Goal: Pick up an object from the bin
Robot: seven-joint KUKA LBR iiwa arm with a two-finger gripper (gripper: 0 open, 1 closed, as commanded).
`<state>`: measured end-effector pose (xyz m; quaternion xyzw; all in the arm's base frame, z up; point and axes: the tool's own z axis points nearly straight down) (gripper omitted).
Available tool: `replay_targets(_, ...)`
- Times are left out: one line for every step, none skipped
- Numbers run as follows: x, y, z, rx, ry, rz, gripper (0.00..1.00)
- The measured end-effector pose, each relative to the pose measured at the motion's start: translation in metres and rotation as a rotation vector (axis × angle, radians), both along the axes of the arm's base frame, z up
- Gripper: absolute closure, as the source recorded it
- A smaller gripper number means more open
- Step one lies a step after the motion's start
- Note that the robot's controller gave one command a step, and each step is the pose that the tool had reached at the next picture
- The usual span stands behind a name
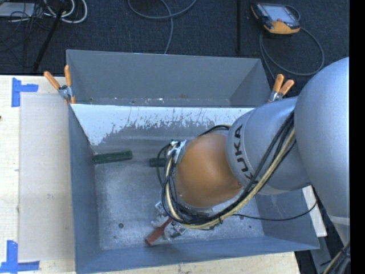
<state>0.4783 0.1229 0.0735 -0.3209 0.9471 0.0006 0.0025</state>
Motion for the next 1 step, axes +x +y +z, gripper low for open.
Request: replay_targets(0.0305, 0.0458, 0.1484, -0.001, 0.002, 0.081, 1.00)
